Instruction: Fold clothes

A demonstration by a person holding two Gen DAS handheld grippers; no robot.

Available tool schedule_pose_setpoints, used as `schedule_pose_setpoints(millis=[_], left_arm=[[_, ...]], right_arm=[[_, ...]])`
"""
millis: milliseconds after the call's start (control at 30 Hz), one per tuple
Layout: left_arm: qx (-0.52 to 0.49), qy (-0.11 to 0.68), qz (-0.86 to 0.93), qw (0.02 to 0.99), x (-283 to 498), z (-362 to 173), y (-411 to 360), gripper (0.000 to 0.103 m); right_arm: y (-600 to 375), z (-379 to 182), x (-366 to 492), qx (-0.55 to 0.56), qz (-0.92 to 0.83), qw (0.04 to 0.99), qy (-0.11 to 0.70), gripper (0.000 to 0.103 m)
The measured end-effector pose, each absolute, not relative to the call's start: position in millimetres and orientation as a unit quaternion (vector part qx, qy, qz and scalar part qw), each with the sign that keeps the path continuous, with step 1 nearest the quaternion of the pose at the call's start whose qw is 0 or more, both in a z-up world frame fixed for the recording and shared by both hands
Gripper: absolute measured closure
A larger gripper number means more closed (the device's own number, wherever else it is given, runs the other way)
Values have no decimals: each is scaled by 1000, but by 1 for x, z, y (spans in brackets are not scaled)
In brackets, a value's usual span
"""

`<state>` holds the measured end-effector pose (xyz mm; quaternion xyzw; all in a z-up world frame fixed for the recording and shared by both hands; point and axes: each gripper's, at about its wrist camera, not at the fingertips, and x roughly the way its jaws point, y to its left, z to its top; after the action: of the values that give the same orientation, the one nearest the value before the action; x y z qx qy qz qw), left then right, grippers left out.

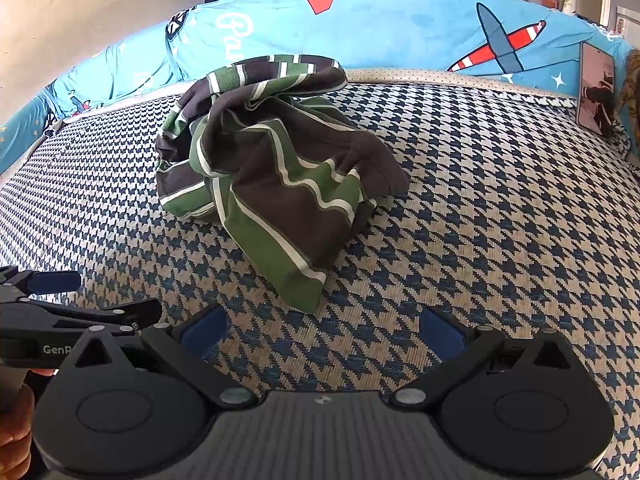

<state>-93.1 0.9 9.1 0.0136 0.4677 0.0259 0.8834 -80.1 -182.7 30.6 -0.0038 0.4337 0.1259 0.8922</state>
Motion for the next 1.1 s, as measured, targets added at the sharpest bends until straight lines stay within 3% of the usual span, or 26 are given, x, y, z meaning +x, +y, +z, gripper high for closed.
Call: schedule_pose_setpoints(millis=[1100], left_arm=[[9, 463, 31, 886, -92, 8, 2, 0]], right_arm=[[-183, 30, -76, -4, 90, 897, 433, 5]])
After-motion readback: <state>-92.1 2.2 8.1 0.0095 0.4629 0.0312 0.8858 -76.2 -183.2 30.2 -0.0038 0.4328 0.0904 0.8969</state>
